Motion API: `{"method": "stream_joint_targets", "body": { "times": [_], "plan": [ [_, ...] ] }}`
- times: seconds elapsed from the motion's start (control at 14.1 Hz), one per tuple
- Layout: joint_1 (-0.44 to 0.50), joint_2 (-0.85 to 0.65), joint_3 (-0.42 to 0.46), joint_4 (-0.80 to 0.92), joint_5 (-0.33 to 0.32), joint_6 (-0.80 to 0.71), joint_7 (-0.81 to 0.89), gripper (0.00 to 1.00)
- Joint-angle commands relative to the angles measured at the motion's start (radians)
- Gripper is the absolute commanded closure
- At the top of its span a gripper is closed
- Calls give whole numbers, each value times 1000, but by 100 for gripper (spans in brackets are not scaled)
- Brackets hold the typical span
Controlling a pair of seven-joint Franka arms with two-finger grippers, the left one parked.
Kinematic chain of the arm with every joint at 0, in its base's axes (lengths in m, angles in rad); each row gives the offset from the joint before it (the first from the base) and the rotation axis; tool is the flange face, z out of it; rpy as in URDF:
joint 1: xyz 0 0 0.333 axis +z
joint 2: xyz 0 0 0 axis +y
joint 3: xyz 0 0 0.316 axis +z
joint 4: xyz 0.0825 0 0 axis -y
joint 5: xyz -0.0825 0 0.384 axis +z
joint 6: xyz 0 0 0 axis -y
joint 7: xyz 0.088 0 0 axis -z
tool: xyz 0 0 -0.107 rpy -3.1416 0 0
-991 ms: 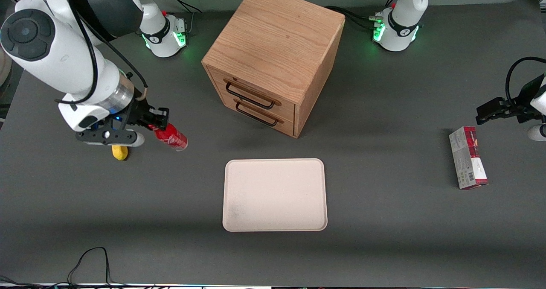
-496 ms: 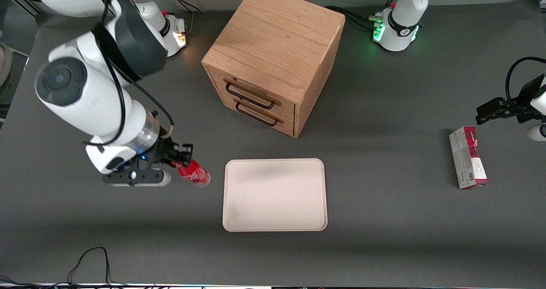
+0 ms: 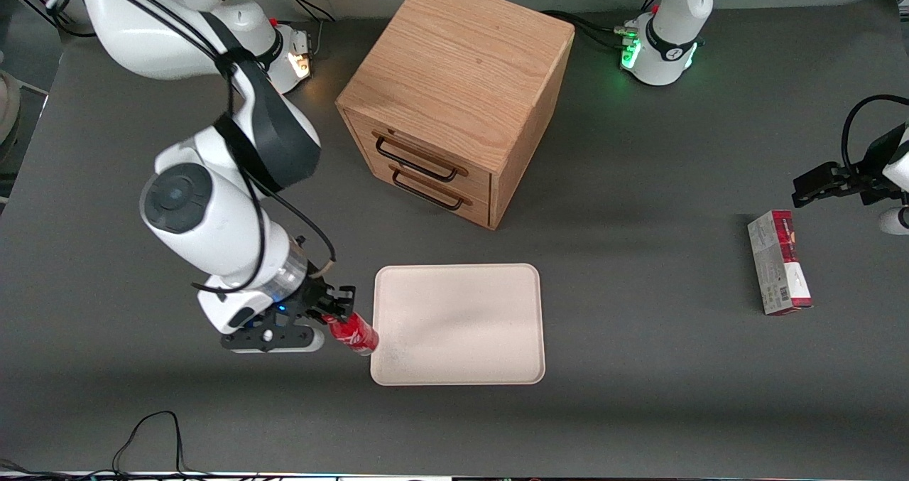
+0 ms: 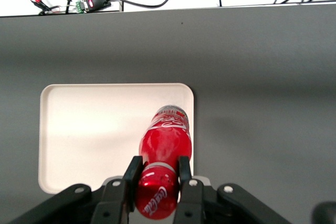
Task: Place coke bottle on tray
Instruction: 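Lower the bottle onto the tray's corner with the right gripper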
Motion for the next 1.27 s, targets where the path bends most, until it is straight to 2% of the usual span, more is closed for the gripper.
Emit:
{"method": "stream_joint_targets", "body": {
  "times": [0.0, 0.35, 0.85, 0.92, 0.99, 1.2],
  "plan": [
    [17, 64, 8, -2, -63, 116, 14, 100],
    [17, 109, -2, -66, -65, 236, 16, 100],
    [18, 115, -23, -114, -88, 241, 2, 100],
    [18, 115, -26, -114, -90, 242, 10, 24],
    [20, 115, -29, -114, -108, 244, 16, 1],
    [23, 115, -29, -120, -113, 273, 48, 0]
  ]
}}
